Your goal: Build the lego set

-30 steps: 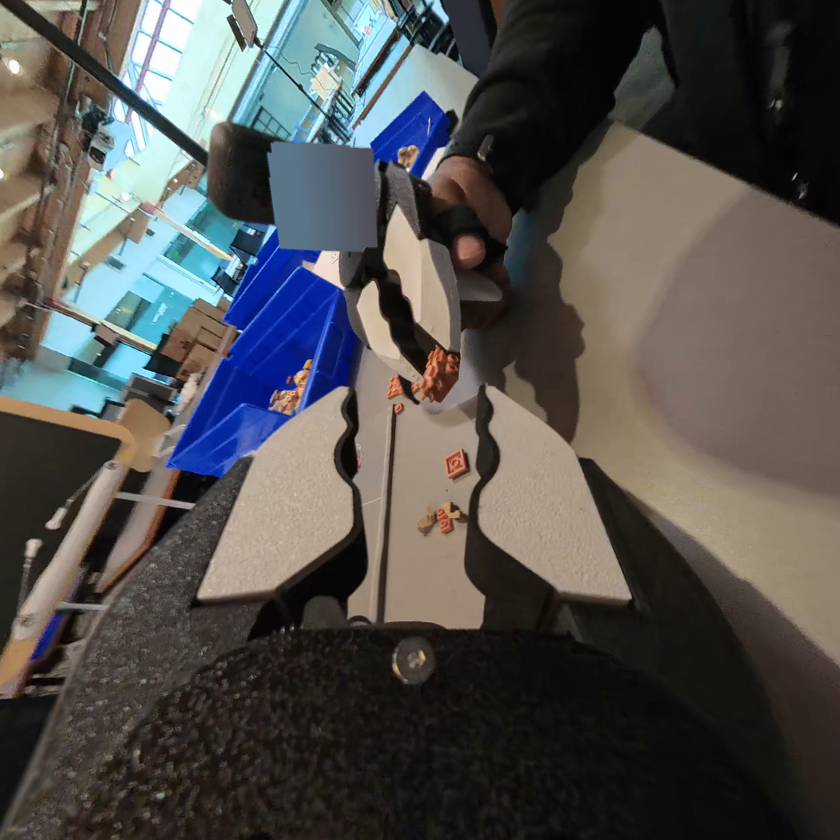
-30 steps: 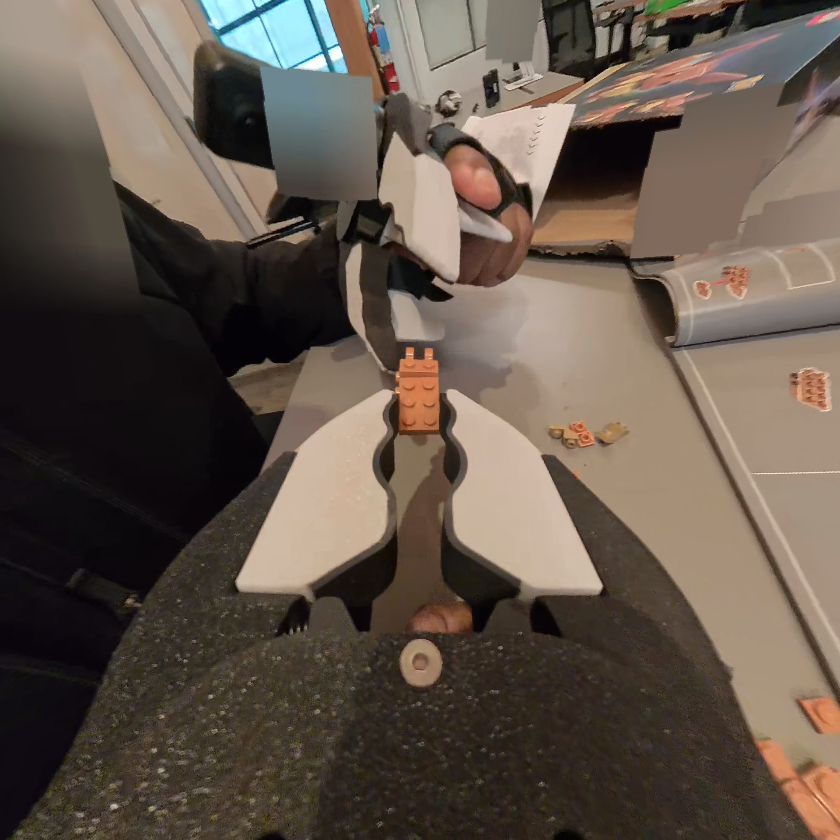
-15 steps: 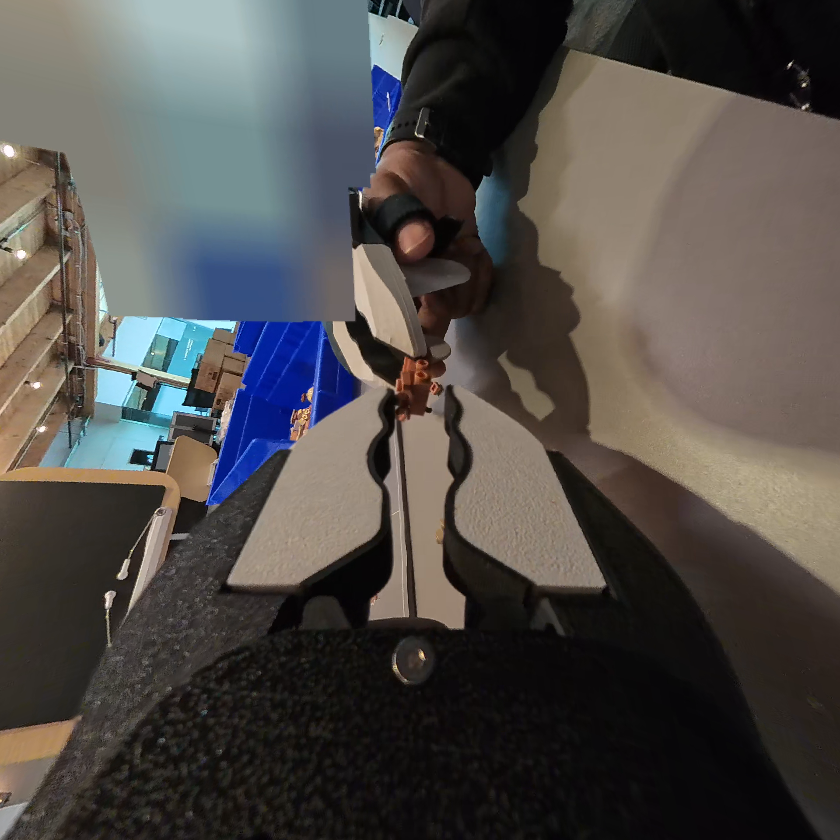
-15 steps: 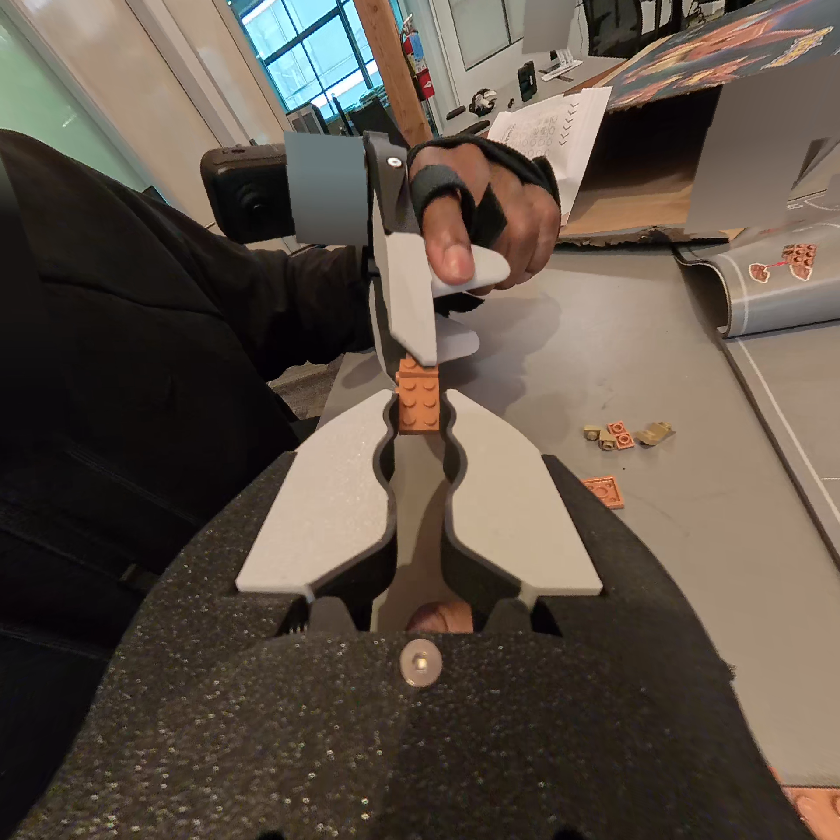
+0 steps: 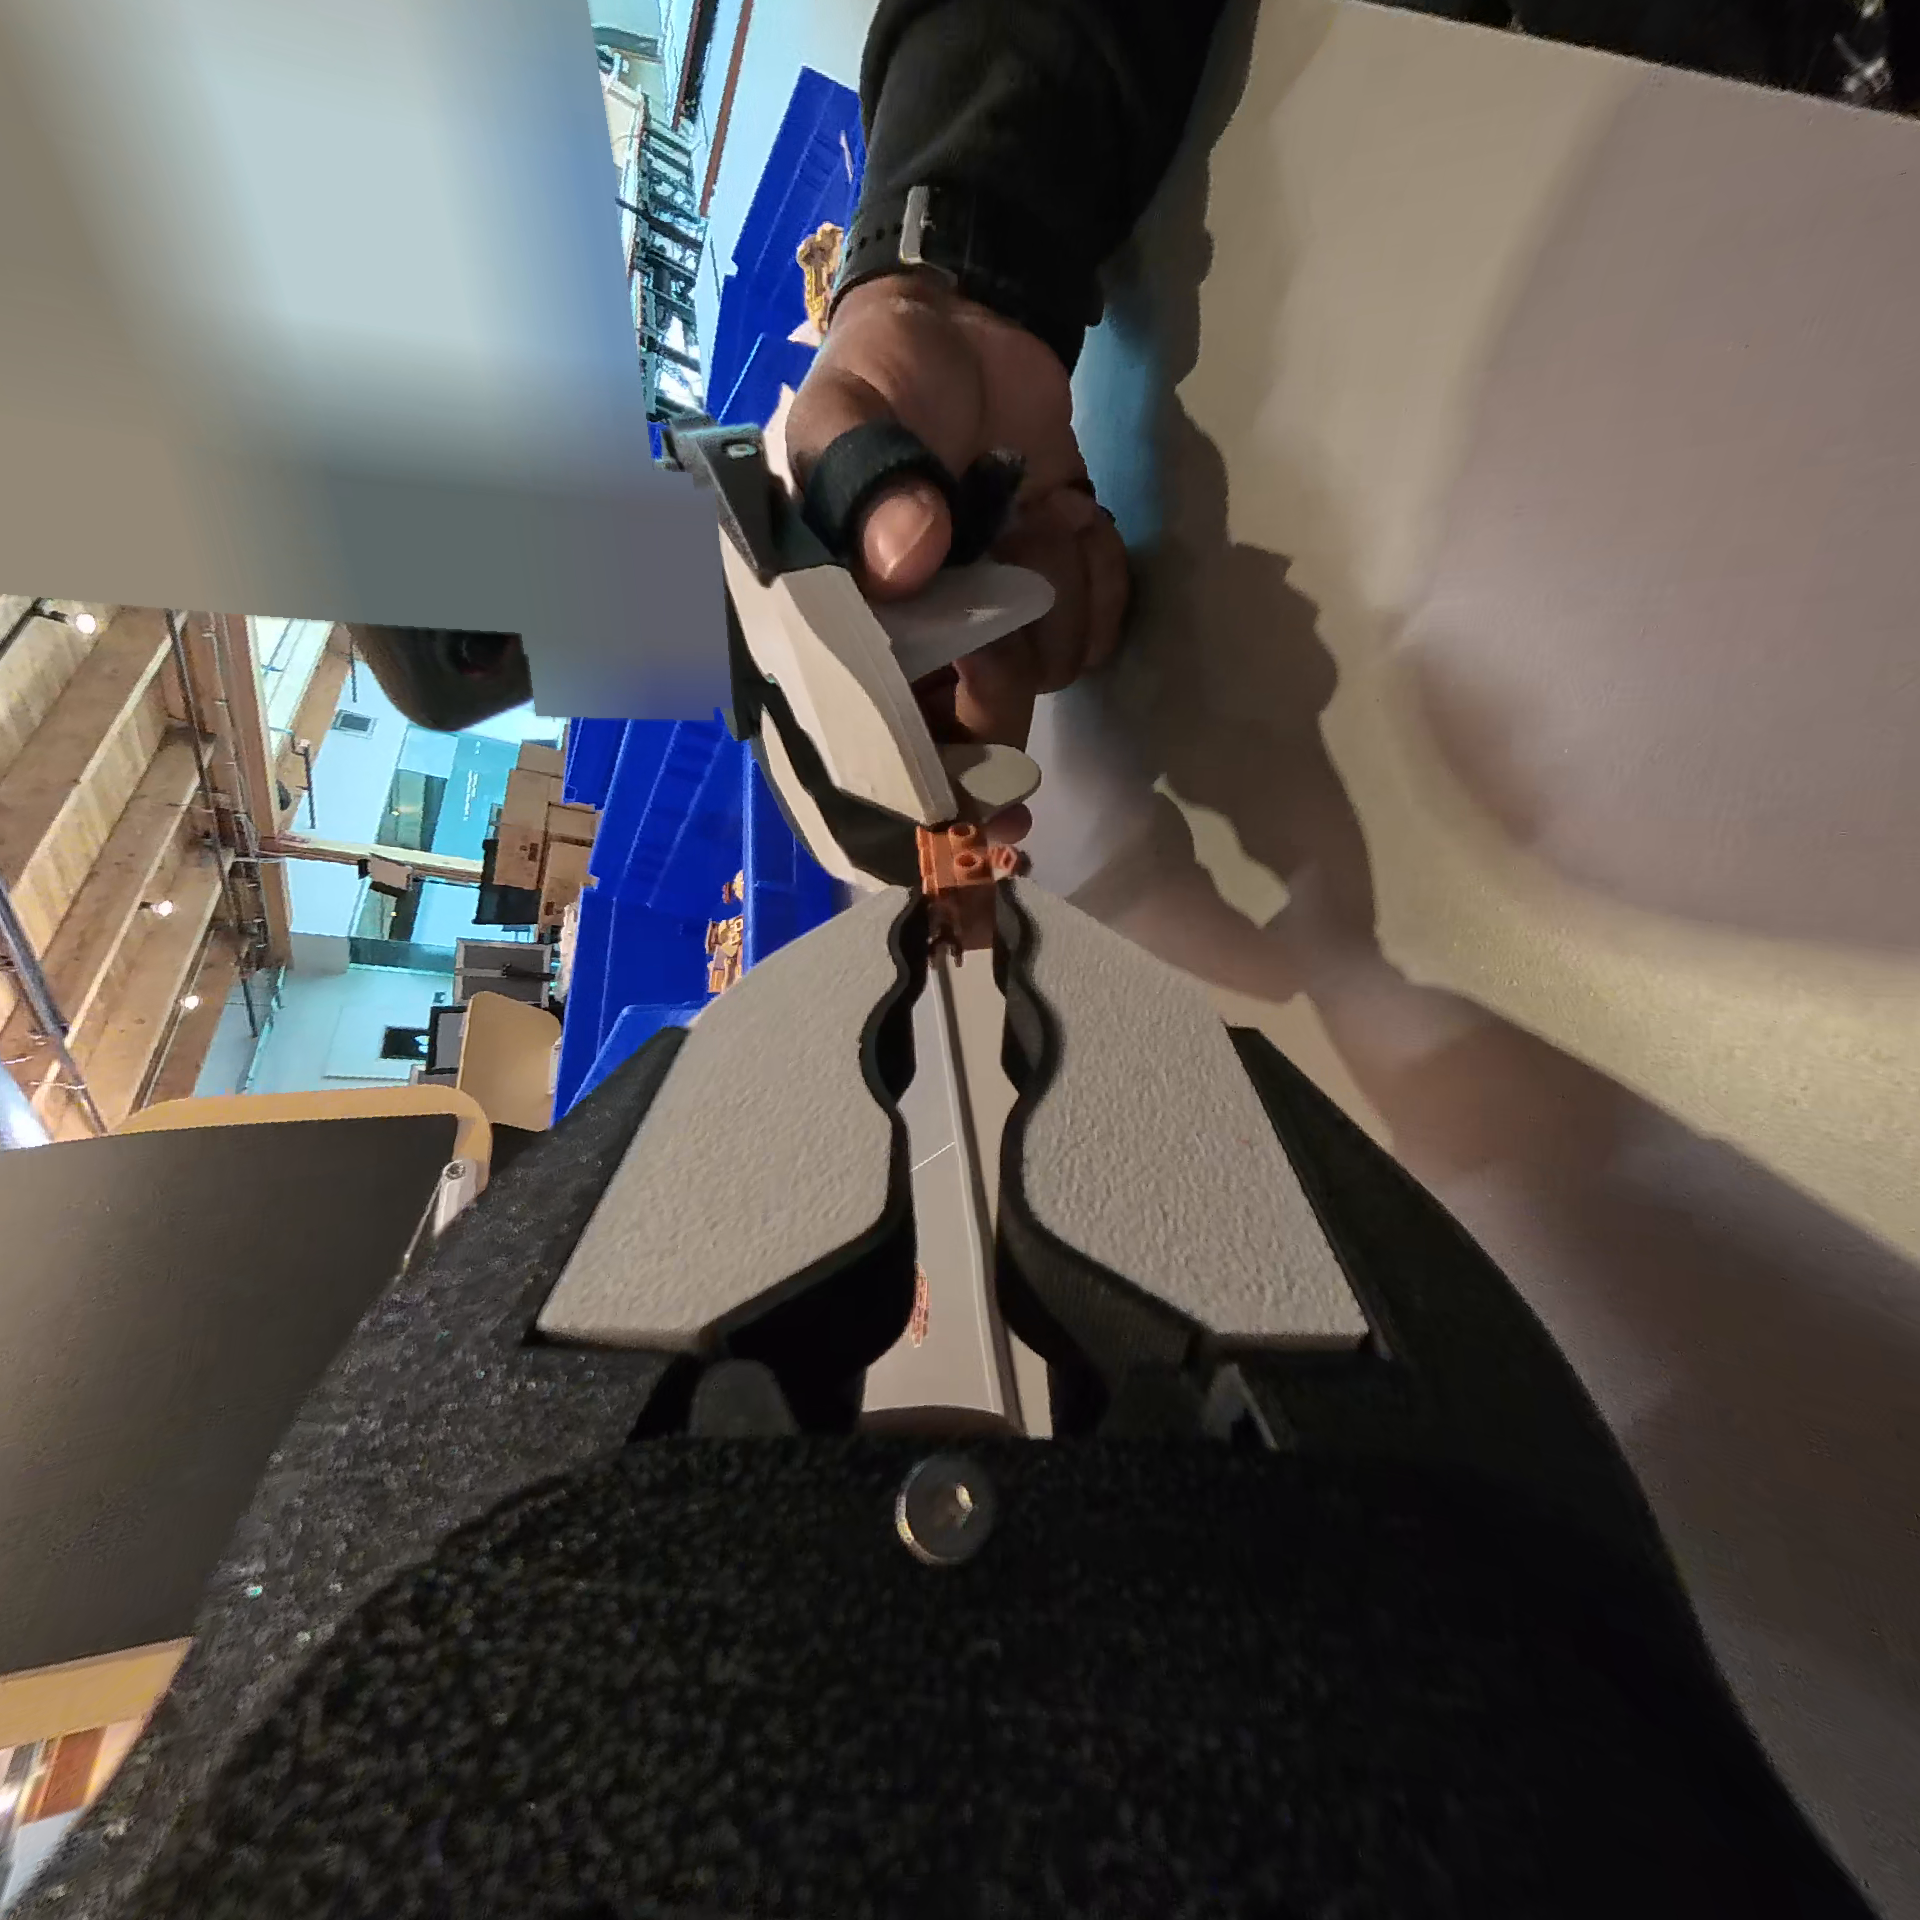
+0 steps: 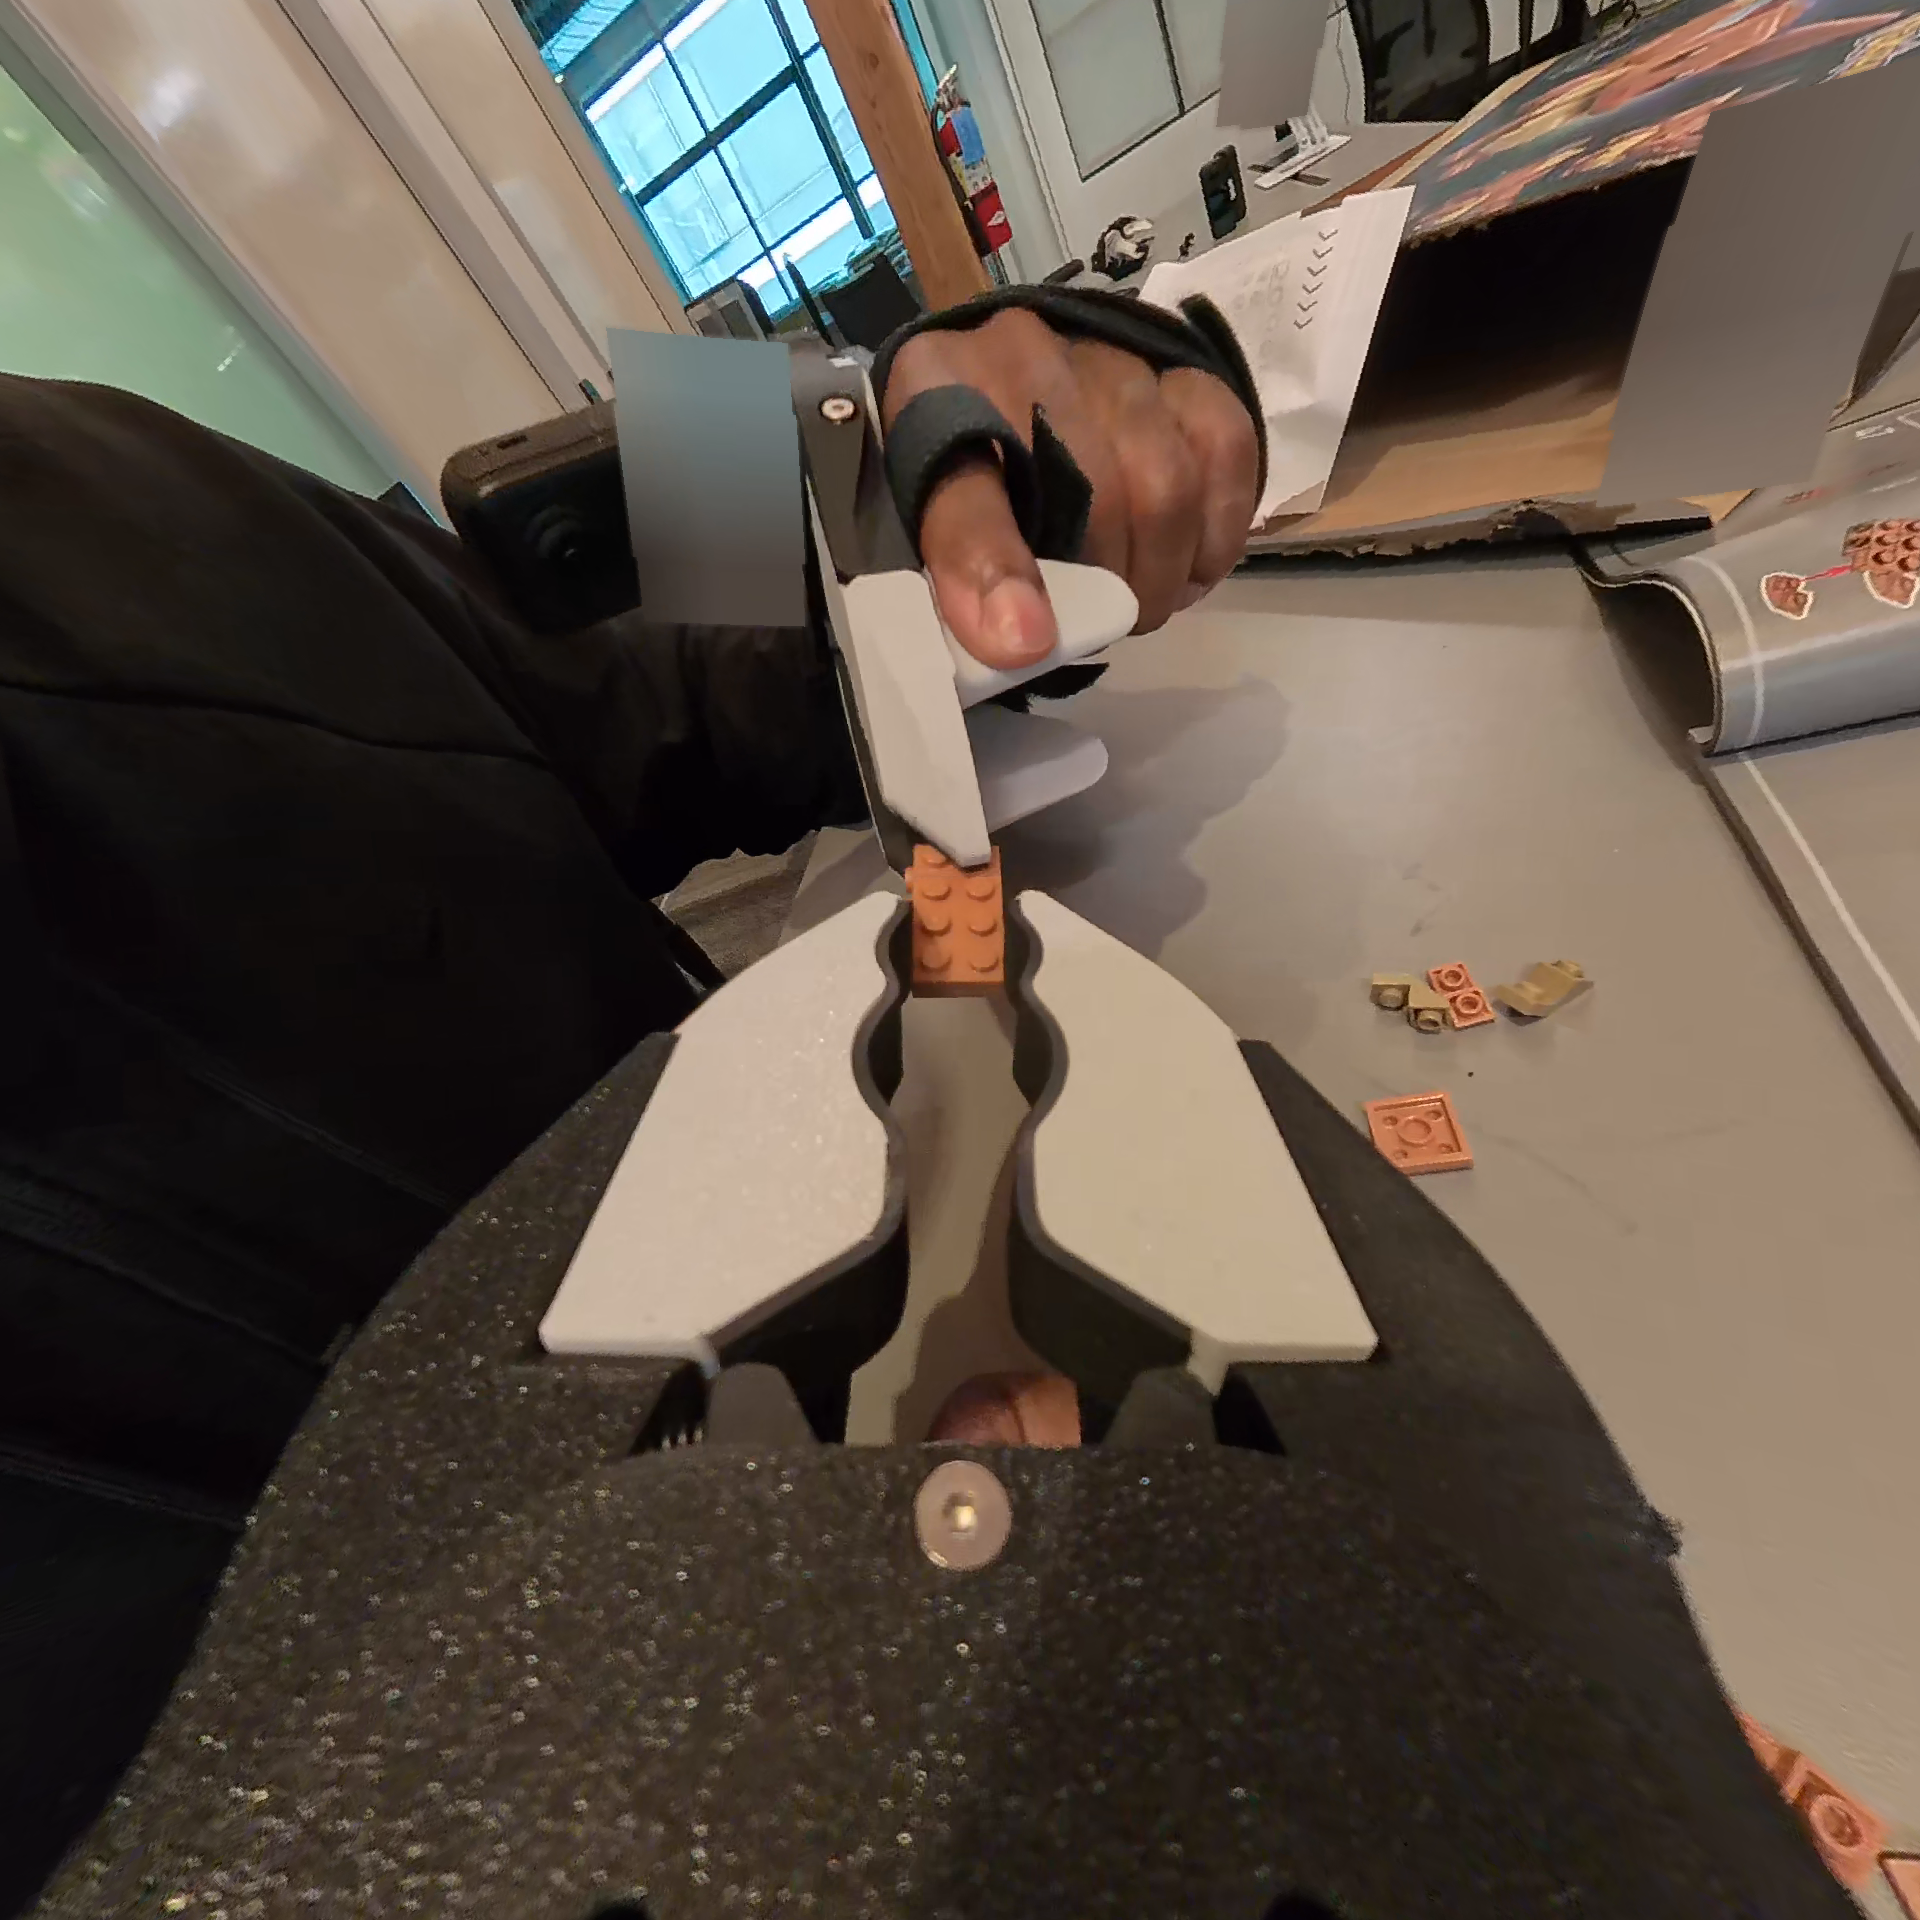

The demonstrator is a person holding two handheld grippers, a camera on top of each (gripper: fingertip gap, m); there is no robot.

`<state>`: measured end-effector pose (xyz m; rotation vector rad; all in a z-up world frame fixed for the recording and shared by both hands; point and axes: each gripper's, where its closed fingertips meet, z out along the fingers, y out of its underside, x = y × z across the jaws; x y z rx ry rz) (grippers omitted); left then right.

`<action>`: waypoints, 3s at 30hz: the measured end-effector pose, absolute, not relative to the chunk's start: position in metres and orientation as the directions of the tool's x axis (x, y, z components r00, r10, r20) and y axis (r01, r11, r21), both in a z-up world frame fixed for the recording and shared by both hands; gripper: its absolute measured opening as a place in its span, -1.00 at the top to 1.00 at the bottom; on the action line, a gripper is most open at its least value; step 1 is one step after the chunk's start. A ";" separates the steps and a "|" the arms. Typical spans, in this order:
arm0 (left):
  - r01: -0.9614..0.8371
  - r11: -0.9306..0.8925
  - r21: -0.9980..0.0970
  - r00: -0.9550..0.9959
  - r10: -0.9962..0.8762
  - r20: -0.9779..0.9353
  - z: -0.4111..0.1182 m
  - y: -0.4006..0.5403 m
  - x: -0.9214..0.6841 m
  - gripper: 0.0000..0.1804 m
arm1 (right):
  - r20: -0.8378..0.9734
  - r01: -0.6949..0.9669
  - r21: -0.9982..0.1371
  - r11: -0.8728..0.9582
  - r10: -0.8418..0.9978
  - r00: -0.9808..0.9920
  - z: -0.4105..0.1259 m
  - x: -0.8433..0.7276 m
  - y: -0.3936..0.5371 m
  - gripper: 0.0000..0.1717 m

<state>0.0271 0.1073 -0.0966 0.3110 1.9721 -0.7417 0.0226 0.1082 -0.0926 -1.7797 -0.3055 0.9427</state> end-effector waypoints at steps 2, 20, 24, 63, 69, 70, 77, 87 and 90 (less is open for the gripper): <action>0.505 0.783 -0.364 -0.485 -0.091 -0.870 -0.095 0.107 0.028 0.87 | -0.458 -0.234 -0.879 -0.414 0.604 0.653 -0.091 0.023 0.108 0.81; 0.348 0.633 -0.692 -0.692 -0.324 -0.645 -0.111 0.112 0.037 0.87 | -0.234 0.008 -0.927 -0.376 0.592 0.771 -0.111 0.041 0.105 0.61; 0.298 0.569 -0.766 -0.730 -0.381 -0.567 -0.107 0.113 0.038 0.87 | -0.082 0.134 -0.941 -0.310 0.596 0.799 -0.114 0.044 0.105 0.63; 0.169 0.439 -0.882 -0.830 -0.418 -0.368 -0.110 0.105 0.034 0.88 | 0.289 0.408 -0.909 -0.082 0.582 0.760 -0.106 0.039 0.097 0.81; 0.151 0.431 -0.890 -0.844 -0.412 -0.343 -0.111 0.102 0.033 0.88 | 0.281 0.409 -0.908 -0.086 0.599 0.750 -0.107 0.039 0.095 0.91; 0.148 0.434 -0.889 -0.845 -0.411 -0.342 -0.111 0.102 0.033 0.88 | 0.279 0.410 -0.908 -0.090 0.600 0.749 -0.107 0.038 0.095 0.91; 0.148 0.460 -0.875 -0.850 -0.394 -0.350 -0.116 0.101 0.031 0.88 | 0.241 0.396 -0.911 -0.118 0.628 0.740 -0.112 0.036 0.094 0.92; 0.157 0.389 -0.908 -0.844 -0.424 -0.328 -0.105 0.103 0.032 0.88 | 0.247 0.396 -0.909 -0.126 0.602 0.759 -0.114 0.039 0.097 0.73; 0.164 0.377 -0.911 -0.850 -0.415 -0.325 -0.104 0.100 0.031 0.88 | 0.265 0.400 -0.911 -0.101 0.600 0.755 -0.111 0.036 0.097 0.83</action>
